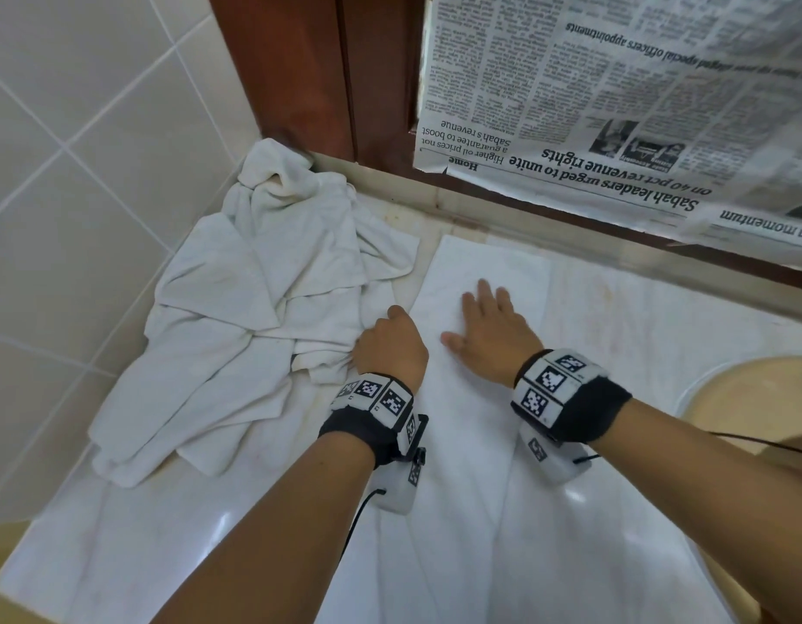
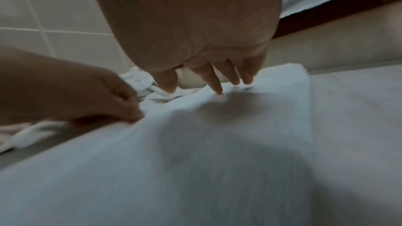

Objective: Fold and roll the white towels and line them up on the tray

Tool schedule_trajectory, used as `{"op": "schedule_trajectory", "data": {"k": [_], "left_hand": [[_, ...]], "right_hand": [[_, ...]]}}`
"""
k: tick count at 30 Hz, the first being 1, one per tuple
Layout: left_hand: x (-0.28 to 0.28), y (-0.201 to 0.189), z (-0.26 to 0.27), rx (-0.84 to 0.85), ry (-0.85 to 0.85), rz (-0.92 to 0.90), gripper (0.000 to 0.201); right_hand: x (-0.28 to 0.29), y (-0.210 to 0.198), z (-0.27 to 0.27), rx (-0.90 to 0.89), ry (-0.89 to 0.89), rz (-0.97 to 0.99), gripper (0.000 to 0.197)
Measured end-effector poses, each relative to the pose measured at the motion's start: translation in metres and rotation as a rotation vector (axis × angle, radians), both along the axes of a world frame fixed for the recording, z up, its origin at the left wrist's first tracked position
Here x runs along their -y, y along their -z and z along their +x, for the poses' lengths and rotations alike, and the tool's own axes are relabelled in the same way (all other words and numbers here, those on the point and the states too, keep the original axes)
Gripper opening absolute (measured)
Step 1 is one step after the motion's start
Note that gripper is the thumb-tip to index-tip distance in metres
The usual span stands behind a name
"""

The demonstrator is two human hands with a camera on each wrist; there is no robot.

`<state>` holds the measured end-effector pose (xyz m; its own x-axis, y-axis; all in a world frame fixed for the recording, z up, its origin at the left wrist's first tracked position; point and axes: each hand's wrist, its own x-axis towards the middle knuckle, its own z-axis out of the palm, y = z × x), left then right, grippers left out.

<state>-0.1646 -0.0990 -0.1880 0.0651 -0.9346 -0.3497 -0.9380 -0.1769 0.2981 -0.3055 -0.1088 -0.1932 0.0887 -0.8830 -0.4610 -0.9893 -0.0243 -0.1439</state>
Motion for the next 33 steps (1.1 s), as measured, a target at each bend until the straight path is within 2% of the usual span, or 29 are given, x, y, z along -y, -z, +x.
{"op": "schedule_trajectory", "data": {"k": [9, 15, 18, 23, 26, 30, 33], "left_hand": [[0.000, 0.003, 0.002, -0.005, 0.017, -0.004, 0.021], [0.001, 0.006, 0.003, -0.016, 0.015, -0.004, 0.022], [0.001, 0.008, 0.004, -0.030, 0.012, -0.005, 0.021], [0.000, 0.011, 0.004, -0.046, 0.018, -0.026, 0.022], [0.000, 0.013, 0.004, -0.046, 0.020, -0.027, 0.022], [-0.002, 0.014, 0.006, -0.077, 0.010, -0.033, 0.023], [-0.004, 0.010, 0.010, -0.185, -0.069, 0.001, 0.026]], "right_hand": [[0.034, 0.009, -0.002, -0.095, -0.120, 0.038, 0.074], [0.051, 0.005, -0.006, -0.074, -0.109, 0.029, 0.074], [0.032, 0.007, -0.008, -0.031, -0.073, -0.013, 0.074], [-0.002, 0.011, -0.052, -0.035, -0.192, 0.091, 0.081], [-0.004, 0.010, -0.076, -0.067, -0.107, 0.087, 0.084], [-0.029, 0.007, -0.058, -0.044, 0.034, 0.043, 0.083], [-0.065, 0.009, -0.034, 0.061, -0.028, 0.037, 0.086]]}}
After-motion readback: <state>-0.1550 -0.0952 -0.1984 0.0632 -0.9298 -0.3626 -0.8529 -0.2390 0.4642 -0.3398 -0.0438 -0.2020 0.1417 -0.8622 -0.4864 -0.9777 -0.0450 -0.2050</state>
